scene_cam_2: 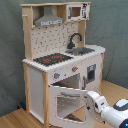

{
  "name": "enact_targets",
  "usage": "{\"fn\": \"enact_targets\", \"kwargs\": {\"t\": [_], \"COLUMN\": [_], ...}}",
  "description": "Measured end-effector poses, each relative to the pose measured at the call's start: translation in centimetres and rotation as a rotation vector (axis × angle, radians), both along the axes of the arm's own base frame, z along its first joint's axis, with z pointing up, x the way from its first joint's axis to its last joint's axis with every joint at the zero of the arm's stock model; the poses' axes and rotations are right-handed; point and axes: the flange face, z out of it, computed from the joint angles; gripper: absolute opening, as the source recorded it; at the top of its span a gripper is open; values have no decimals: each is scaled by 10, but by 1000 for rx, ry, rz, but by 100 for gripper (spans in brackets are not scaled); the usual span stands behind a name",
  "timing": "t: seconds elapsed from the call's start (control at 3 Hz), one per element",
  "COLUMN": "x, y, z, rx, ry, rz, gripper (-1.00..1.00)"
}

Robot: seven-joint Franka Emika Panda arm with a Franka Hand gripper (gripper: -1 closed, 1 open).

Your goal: Play with the kitchen

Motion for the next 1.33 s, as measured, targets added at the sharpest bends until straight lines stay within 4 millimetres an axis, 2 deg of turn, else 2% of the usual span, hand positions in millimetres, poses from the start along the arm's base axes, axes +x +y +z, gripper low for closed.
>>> {"fn": "enact_targets", "kwargs": {"t": [0.33, 0.67, 1.33], "x": [25, 59, 114], "y": [-40, -67, -79], "z": [2, 5, 1], "rx": [-4, -10, -21], "ry": [-20, -18, 17], "rz": [-81, -117, -107], "gripper": [100, 100, 100]}}
